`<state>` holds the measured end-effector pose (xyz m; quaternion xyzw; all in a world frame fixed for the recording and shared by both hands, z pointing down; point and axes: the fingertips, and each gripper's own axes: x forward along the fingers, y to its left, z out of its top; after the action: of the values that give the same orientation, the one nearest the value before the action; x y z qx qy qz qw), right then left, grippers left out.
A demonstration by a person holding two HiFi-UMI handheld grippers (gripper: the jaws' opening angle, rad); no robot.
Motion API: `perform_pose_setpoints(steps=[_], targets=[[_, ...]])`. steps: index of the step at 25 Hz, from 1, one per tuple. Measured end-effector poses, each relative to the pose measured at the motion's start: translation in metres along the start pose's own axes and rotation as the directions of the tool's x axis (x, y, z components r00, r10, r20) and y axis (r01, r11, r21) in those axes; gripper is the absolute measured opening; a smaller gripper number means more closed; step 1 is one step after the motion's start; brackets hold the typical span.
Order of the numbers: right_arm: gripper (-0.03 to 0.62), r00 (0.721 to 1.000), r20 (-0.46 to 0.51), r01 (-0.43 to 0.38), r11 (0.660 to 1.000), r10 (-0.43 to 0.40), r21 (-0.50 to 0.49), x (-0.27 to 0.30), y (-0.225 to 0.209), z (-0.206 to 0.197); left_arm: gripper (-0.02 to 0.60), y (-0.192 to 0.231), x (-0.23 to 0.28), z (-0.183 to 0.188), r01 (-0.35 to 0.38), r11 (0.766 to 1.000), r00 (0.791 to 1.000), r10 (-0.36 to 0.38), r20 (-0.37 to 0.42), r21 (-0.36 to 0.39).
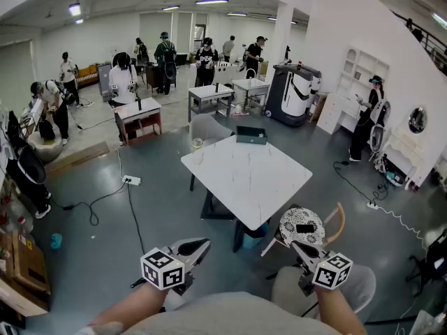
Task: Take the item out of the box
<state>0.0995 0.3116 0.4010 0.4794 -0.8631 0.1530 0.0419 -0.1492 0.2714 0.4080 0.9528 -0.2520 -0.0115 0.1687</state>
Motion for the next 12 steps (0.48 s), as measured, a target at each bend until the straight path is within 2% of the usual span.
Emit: perform_pose_setpoints(steps=[12], targets=[[0.008,1.000,-0.009,-0.025,1.000,0.025,-0.002,0.001,-0.016,0.004,0.000,-0.010,0.018,0.002,-0.011,1.000,1.000,0.011,0.019,0.002]])
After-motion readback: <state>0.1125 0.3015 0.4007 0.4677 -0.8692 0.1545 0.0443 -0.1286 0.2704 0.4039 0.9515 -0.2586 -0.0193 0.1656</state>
